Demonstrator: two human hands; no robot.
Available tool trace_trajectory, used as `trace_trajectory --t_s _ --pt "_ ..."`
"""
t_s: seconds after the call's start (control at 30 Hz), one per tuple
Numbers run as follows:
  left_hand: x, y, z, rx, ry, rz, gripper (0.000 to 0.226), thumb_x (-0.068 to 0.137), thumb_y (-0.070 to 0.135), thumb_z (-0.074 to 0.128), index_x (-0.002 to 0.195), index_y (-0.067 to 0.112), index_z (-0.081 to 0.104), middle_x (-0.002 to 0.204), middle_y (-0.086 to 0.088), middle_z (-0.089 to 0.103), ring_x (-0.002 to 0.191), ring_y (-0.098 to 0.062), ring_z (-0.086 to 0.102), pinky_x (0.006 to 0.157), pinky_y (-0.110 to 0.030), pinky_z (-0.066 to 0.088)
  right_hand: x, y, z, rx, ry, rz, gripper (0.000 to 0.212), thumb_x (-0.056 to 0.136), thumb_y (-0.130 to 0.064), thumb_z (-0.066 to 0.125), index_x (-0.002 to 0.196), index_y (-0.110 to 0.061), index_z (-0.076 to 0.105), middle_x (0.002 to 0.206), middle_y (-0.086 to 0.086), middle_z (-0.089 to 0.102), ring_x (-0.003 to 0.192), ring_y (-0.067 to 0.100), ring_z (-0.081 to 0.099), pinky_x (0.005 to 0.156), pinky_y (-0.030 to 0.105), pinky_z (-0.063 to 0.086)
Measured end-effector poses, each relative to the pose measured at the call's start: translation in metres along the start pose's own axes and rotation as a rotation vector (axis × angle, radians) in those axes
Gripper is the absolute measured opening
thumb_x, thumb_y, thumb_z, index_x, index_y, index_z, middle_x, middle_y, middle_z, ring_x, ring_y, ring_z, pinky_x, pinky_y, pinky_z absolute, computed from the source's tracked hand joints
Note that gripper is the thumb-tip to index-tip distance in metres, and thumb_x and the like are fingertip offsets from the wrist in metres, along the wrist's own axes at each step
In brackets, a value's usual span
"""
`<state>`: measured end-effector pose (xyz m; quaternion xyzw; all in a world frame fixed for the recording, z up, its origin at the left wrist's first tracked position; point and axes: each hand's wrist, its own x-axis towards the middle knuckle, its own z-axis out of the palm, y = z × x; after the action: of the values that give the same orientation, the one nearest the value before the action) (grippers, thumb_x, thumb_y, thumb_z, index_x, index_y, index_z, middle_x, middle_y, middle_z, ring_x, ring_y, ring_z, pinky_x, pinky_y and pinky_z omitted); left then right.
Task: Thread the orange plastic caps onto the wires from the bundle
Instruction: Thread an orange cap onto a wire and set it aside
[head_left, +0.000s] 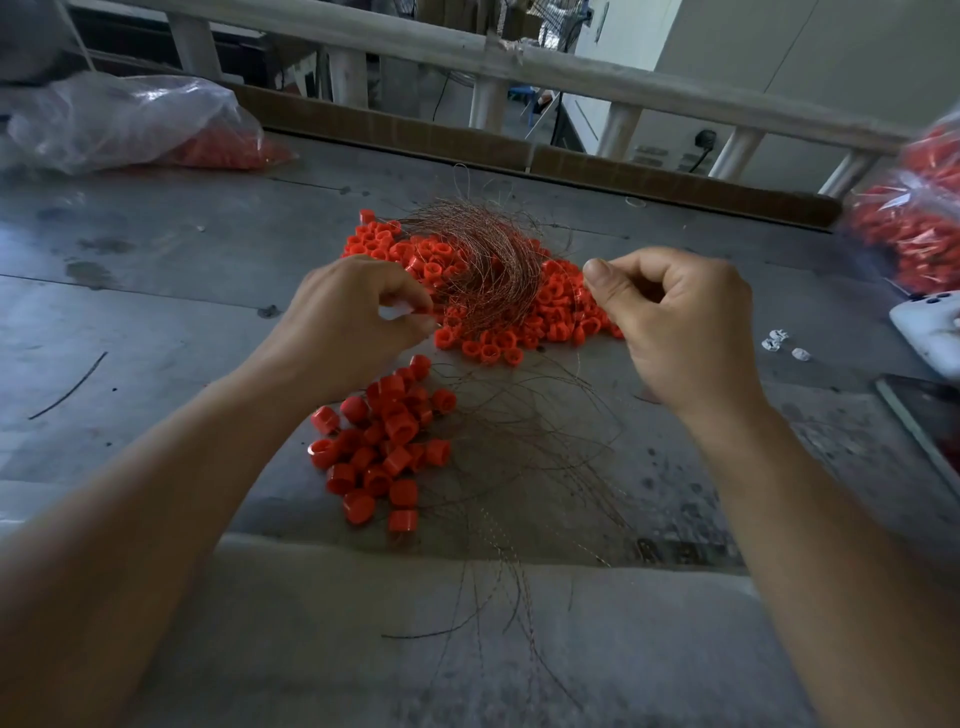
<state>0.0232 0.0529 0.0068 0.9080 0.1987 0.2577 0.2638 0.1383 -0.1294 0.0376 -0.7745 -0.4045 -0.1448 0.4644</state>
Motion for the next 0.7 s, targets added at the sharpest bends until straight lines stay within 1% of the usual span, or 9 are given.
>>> trace_trajectory --t_s 0.07,0.13,0.2,0.23,0.3,0.37,0.43,0.57,0.7 --pt "-0.001 0.003 0.003 0.007 0.003 0.038 0.008 0.080 0.024 0.069 0.088 0.025 0.068 0.102 0.012 0.056 0.082 -0.001 0.046 0.071 -0.015 0.032 0.000 0.000 0.000 -0.002 0.001 0.009 0.024 0.085 -0.027 0.064 0.065 -0.036 0.055 0.059 -0.021 0.056 0.057 -0.006 0.054 0.053 0.004 0.040" --pt "-0.002 0.005 0.005 0.029 0.018 0.070 0.014 0.080 0.023 0.070 0.094 0.023 0.070 0.120 0.009 0.051 0.100 -0.005 0.045 0.084 -0.016 0.032 0.000 0.000 0.000 -0.012 -0.005 0.021 0.021 0.085 -0.027 0.064 0.067 -0.035 0.056 0.061 -0.021 0.056 0.058 -0.006 0.055 0.054 0.005 0.041" --pt "-0.002 0.007 0.006 0.031 0.030 0.084 0.016 0.080 0.022 0.070 0.096 0.022 0.070 0.138 0.004 0.042 0.114 -0.010 0.042 0.095 -0.026 0.030 0.001 0.001 0.000 -0.030 -0.018 0.038 0.016 0.086 -0.028 0.063 0.070 -0.031 0.059 0.062 -0.019 0.057 0.058 -0.003 0.055 0.054 0.005 0.041" --pt "-0.001 0.007 0.006 0.030 0.029 0.084 0.016 0.080 0.022 0.070 0.096 0.022 0.070 0.142 0.004 0.040 0.113 -0.009 0.042 0.096 -0.029 0.032 0.001 0.002 -0.001 -0.039 -0.023 0.049 0.014 0.086 -0.028 0.063 0.072 -0.030 0.060 0.062 -0.019 0.058 0.057 -0.003 0.055 0.054 0.005 0.041" --pt "0.001 0.006 0.008 0.023 0.011 0.069 0.016 0.081 0.021 0.069 0.097 0.021 0.070 0.136 0.004 0.048 0.101 -0.005 0.046 0.091 -0.022 0.038 0.002 0.004 -0.001 -0.057 -0.029 0.075 0.011 0.086 -0.029 0.062 0.075 -0.027 0.063 0.063 -0.018 0.058 0.058 -0.004 0.055 0.053 0.005 0.041" --pt "0.003 0.004 0.011 0.014 0.007 0.063 0.017 0.081 0.017 0.069 0.098 0.017 0.071 0.114 0.006 0.063 0.079 0.004 0.051 0.073 0.000 0.035 0.002 0.006 0.000 -0.069 -0.026 0.098 0.011 0.086 -0.030 0.062 0.077 -0.024 0.065 0.063 -0.016 0.059 0.059 -0.003 0.056 0.053 0.006 0.041" --pt "0.002 0.004 0.012 0.000 0.020 0.070 0.020 0.080 0.014 0.070 0.100 0.013 0.071 0.094 0.010 0.064 0.069 0.012 0.046 0.064 0.009 0.030 0.003 0.008 0.000 -0.080 -0.026 0.112 0.012 0.086 -0.030 0.062 0.075 -0.025 0.064 0.061 -0.016 0.059 0.057 -0.002 0.055 0.051 0.005 0.039" --pt "0.001 0.006 0.012 -0.004 0.010 0.080 0.022 0.080 0.011 0.070 0.101 0.012 0.071 0.085 0.012 0.056 0.067 0.015 0.042 0.061 0.012 0.026 0.003 0.014 0.006 -0.111 -0.098 0.142 0.012 0.086 -0.028 0.062 0.074 -0.025 0.063 0.062 -0.015 0.058 0.056 -0.001 0.053 0.052 0.005 0.040" --pt "0.000 0.008 0.011 0.006 -0.016 0.085 0.022 0.080 0.013 0.069 0.102 0.013 0.071 0.089 0.009 0.061 0.067 0.012 0.044 0.061 0.009 0.029 0.006 0.016 0.021 -0.205 -0.247 0.084 0.013 0.088 -0.020 0.060 0.094 -0.013 0.069 0.090 -0.005 0.061 0.086 0.010 0.058 0.082 0.024 0.046"
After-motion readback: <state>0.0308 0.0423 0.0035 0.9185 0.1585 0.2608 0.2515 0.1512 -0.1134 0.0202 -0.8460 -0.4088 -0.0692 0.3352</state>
